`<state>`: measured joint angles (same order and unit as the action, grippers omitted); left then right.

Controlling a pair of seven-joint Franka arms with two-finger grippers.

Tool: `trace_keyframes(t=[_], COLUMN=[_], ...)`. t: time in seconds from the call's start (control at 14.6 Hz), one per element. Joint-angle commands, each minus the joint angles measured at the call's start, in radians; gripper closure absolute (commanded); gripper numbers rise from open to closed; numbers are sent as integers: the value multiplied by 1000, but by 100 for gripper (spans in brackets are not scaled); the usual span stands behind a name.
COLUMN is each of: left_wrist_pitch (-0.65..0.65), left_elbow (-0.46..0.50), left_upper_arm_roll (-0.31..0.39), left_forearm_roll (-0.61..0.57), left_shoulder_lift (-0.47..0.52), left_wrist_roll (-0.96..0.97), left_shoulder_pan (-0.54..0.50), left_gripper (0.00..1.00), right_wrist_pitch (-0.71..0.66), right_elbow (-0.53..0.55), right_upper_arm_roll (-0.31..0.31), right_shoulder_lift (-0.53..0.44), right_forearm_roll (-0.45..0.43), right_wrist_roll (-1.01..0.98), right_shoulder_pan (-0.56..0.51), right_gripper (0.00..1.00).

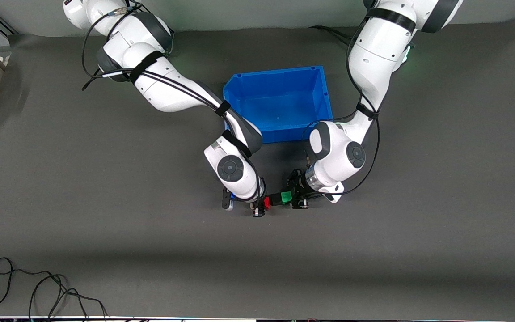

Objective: Attach green and red cubes to black cube

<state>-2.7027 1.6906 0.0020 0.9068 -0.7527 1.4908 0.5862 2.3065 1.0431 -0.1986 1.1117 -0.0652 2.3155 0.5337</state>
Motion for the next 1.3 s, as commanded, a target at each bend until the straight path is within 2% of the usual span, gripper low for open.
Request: trace_keyframes(t=[0.0,0.07,0.14,0.21,0.27,0.41,0.48,0.62,0.82,0.96,1.1,1.23], left_wrist_pitch=[-20,-20,-20,-20,-19,-3,1,76,243,389,548,676], left_elbow=[-26,-26,-26,-26,-26,-25,-20,-19,-17,-17,-19,-26], left_upper_arm_roll=[16,16,16,16,18,29,42,81,163,206,219,217], left_forearm_roll=[9,4,4,4,3,0,-18,-90,-251,-328,-354,-466], left_shoulder_lift=[-19,-19,-17,-17,-13,-5,4,30,90,143,214,288], left_wrist_roll=[25,26,25,25,22,13,6,3,-26,-145,-341,-504], left_shoulder_pan=[21,21,21,20,18,6,-2,-23,-54,-94,-175,-267], left_gripper=[40,15,0,0,0,0,0,0,0,0,0,0], right_wrist_pitch=[-32,-33,-32,-32,-32,-32,-32,-9,2,2,-5,-15], right_elbow=[-43,-43,-43,-43,-43,-26,10,198,369,486,596,719], right_upper_arm_roll=[-12,-10,-8,-2,4,8,14,62,71,71,76,91], right_shoulder_lift=[25,25,25,25,23,2,-57,-238,-458,-596,-734,-870], right_forearm_roll=[-31,-33,-33,-34,-35,-33,-33,-30,-22,-24,-21,-21], right_wrist_roll=[64,64,62,61,52,18,-28,-170,-316,-442,-655,-793], right_shoulder_pan=[9,15,15,15,15,12,-1,-24,-89,-142,-190,-233], right_gripper=[81,74,58,33,0,0,0,0,0,0,0,0])
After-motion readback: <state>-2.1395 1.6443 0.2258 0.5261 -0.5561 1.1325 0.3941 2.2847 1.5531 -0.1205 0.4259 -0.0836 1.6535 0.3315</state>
